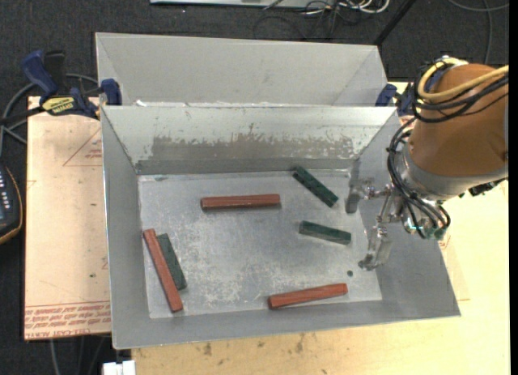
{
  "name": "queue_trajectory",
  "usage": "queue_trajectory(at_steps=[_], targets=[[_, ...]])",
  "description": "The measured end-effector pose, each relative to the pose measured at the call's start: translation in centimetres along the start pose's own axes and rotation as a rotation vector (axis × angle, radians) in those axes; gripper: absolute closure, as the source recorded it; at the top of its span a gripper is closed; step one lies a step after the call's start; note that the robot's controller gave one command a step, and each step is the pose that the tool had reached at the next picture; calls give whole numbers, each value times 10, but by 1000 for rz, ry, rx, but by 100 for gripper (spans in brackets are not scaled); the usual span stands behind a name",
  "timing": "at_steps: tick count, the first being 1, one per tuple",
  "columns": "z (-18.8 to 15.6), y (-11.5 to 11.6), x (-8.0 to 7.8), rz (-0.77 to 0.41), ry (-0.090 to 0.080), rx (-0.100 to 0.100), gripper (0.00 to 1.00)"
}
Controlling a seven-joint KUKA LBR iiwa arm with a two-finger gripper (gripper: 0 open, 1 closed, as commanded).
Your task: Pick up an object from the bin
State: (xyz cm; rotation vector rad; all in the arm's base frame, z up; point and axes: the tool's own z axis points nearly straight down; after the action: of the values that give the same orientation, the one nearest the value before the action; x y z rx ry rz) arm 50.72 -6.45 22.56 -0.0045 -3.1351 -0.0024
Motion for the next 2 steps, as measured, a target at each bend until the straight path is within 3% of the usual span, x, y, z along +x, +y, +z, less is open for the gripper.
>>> queue_trajectory(at_steps=[1, 2], targets=[[109, 46, -68, 44, -4, -2, 0], [158, 12, -89, 19, -6, 1, 0]])
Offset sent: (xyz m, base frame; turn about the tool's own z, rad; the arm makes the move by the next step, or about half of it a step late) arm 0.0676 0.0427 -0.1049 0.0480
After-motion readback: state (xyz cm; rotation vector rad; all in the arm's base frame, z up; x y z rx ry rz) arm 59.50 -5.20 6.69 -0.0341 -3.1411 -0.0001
